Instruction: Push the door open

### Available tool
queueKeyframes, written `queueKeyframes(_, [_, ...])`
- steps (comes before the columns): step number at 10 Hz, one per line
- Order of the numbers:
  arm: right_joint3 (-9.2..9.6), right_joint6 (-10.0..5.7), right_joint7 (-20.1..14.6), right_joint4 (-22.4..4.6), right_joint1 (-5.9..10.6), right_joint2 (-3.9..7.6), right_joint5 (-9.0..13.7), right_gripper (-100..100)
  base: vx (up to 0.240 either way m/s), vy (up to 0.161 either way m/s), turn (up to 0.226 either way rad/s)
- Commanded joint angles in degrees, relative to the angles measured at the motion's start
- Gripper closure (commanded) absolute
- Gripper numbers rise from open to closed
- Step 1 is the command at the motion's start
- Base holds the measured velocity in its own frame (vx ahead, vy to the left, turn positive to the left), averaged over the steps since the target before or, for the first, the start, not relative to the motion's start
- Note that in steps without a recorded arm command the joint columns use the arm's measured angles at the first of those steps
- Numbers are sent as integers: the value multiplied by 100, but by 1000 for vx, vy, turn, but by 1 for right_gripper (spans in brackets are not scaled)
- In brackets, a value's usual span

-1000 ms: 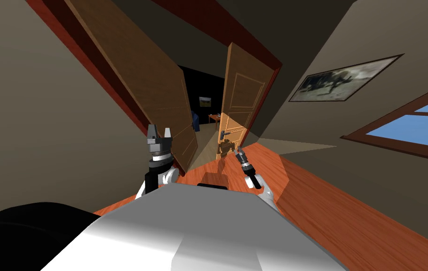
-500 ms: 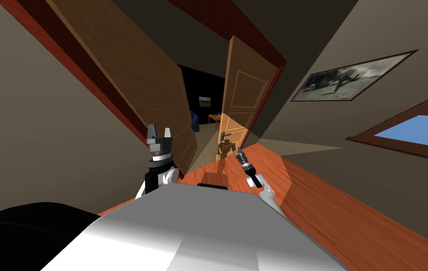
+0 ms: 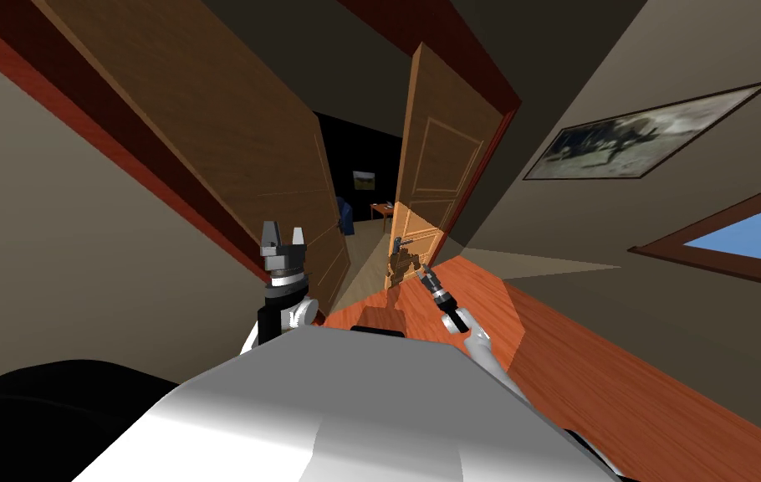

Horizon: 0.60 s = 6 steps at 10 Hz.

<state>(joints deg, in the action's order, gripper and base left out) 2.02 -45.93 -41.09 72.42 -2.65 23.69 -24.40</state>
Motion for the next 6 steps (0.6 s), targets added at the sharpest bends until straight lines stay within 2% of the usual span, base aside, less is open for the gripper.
queueKeyframes(1, [4,-70,-126,-187,76,63,-62,-100,107,0,-4])
queueKeyframes(6, [12,-251,-483,-717,303,263,-234,-100,97,11,-2])
